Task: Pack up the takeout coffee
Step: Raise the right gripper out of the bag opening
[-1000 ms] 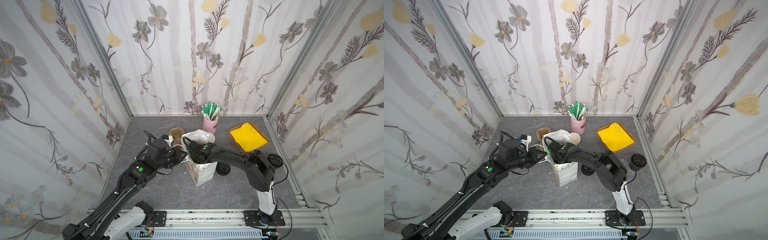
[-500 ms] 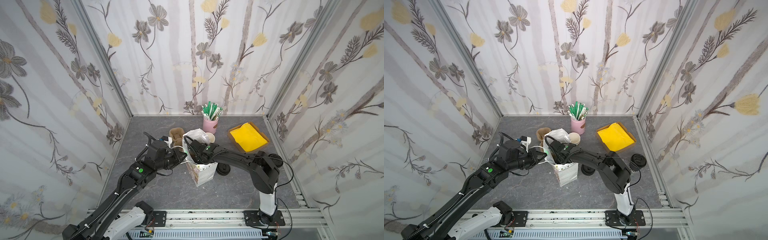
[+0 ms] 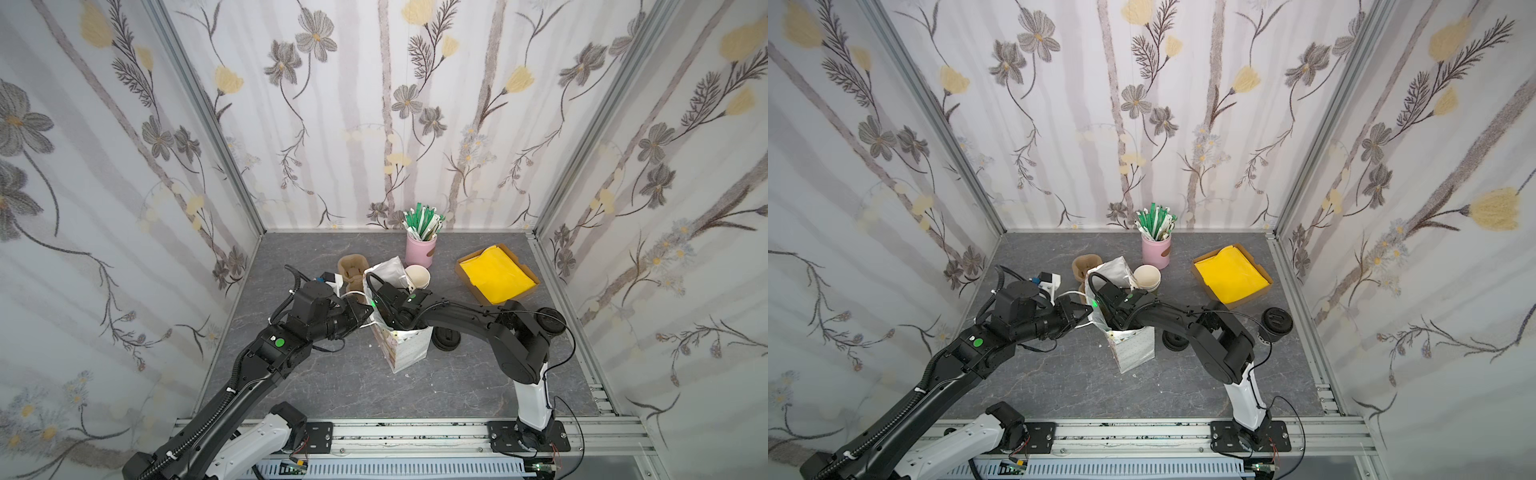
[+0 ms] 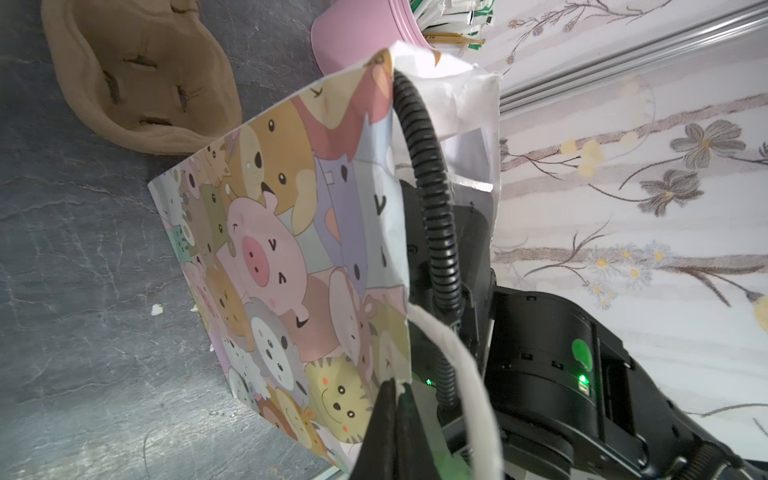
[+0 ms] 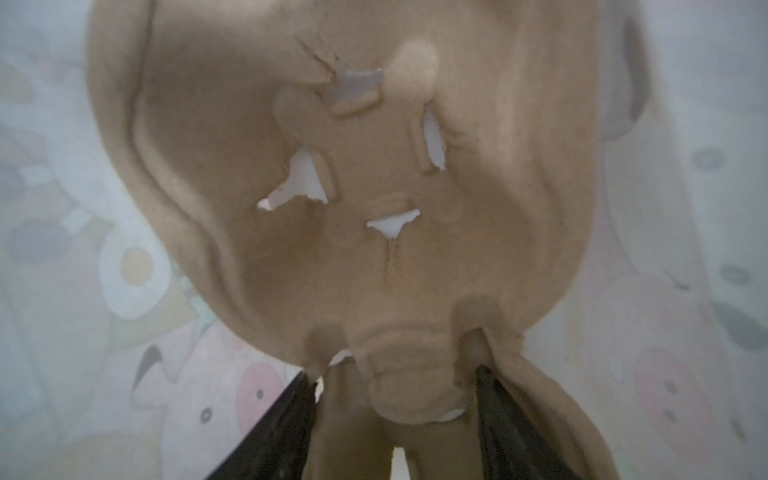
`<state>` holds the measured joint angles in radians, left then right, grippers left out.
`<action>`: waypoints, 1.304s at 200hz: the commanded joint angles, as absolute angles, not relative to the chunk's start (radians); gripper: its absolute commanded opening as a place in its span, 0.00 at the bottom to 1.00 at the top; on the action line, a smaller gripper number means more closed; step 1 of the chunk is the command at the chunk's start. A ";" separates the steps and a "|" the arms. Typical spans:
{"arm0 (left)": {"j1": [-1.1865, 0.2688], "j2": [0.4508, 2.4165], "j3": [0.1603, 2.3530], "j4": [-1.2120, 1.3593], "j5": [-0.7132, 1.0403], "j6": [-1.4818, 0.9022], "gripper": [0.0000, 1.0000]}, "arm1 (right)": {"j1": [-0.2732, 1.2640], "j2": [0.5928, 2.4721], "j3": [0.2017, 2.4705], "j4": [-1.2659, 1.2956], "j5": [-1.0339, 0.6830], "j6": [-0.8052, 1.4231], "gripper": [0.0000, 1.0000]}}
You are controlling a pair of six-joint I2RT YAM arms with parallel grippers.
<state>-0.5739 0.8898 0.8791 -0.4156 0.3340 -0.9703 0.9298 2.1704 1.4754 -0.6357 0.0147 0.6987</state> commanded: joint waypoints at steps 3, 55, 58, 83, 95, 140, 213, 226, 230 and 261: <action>-0.574 0.885 0.890 -0.405 0.334 -0.976 0.00 | 0.927 2.152 1.483 -0.705 0.054 0.707 0.60; -0.573 0.879 0.881 -0.408 0.332 -0.986 0.00 | 0.939 2.045 1.529 -0.700 0.028 0.771 0.63; -0.573 0.879 0.881 -0.408 0.331 -0.986 0.00 | 0.939 2.040 1.529 -0.698 0.027 0.776 0.63; -0.573 0.883 0.885 -0.409 0.337 -0.982 0.00 | 0.946 2.012 1.539 -0.696 0.020 0.796 0.64; -0.573 0.884 0.889 -0.408 0.344 -0.980 0.00 | 0.951 2.003 1.546 -0.697 0.019 0.801 0.63; -0.573 0.894 0.898 -0.412 0.412 -0.966 0.00 | 0.960 1.937 1.581 -0.727 0.042 0.829 0.64; -0.574 0.896 0.857 -0.430 0.473 -0.928 0.00 | 0.963 1.821 1.597 -0.730 0.016 0.822 0.63; -0.573 0.896 0.847 -0.437 0.483 -0.911 0.00 | 0.964 1.798 1.598 -0.729 0.012 0.815 0.62; -0.574 0.896 0.844 -0.439 0.485 -0.905 0.00 | 0.963 1.791 1.598 -0.727 0.012 0.811 0.62; -0.574 0.876 0.824 -0.448 0.456 -0.872 0.00 | 0.962 1.746 1.610 -0.721 0.017 0.761 0.61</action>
<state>-0.5739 0.8898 0.8368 -0.4335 0.4641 -0.9146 0.9638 1.7737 1.5944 -0.7582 0.0067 0.8040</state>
